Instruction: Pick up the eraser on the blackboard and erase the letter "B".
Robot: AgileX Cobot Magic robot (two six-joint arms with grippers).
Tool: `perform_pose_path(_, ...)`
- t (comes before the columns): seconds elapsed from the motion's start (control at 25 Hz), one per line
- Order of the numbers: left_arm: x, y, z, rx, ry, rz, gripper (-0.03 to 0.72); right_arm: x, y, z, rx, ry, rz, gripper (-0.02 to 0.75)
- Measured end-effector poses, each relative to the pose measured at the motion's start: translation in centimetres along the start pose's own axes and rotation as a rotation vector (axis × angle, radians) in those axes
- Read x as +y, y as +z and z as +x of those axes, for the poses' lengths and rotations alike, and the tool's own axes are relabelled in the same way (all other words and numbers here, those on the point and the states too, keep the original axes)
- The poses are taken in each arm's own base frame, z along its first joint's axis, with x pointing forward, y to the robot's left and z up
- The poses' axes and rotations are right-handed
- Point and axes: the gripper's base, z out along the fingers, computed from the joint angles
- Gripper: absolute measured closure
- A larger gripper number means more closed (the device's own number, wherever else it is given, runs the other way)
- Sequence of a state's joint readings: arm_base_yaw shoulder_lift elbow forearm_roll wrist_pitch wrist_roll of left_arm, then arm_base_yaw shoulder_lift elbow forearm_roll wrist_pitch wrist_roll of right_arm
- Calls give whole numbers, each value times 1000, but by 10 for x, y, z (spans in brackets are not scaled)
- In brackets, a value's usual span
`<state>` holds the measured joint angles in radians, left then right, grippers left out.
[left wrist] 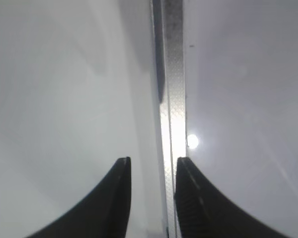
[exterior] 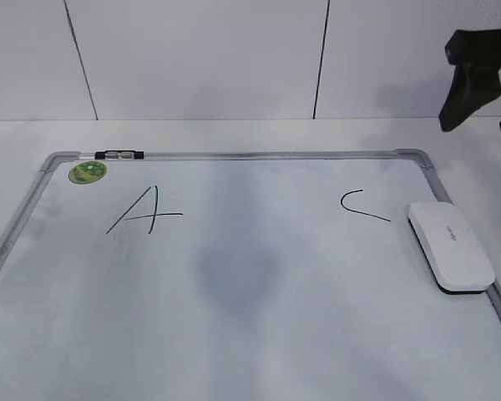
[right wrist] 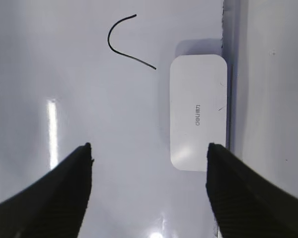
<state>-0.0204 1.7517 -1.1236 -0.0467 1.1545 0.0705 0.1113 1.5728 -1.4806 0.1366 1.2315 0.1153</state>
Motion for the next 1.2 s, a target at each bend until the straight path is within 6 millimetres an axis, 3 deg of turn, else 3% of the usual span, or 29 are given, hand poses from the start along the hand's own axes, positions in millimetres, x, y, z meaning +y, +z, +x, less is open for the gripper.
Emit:
perform_pose_path(0.32, 0, -1, 4, 36, 0, 3, 450, 4, -55, 21, -140, -24, -23, 169)
perform_pose_path(0.48, -2, -23, 13, -40, 3, 0, 450, 3, -71, 38, -175, -29, -29, 169)
perform_pose_path(0.52, -2, -23, 13, -40, 3, 0, 450, 2, -71, 45, -171, -28, -28, 169)
perform_pose_path(0.6, -4, -49, 27, -129, 7, -4, 450, 0, -72, 59, -164, -27, -27, 169)
perform_pose_path(0.68, -4, -54, 30, -147, 8, -5, 450, -2, -73, 74, -156, -27, -26, 169)
perform_pose_path(0.84, -7, -94, 61, -295, 15, -13, 450, -7, -78, 108, -167, -28, -28, 169)
perform_pose_path(0.92, -8, -99, 66, -320, 16, -14, 450, -10, -80, 126, -174, -29, -29, 169)
perform_pose_path(0.96, -9, -116, 83, -392, 20, -20, 450, -11, -80, 133, -179, -30, -30, 169)
perform_pose_path(1.16, -13, -146, 123, -542, 27, -28, 450, -16, -85, 171, -218, -36, -36, 169)
perform_pose_path(1.2, -14, -156, 140, -600, 30, -31, 449, -17, -89, 178, -240, -40, -40, 169)
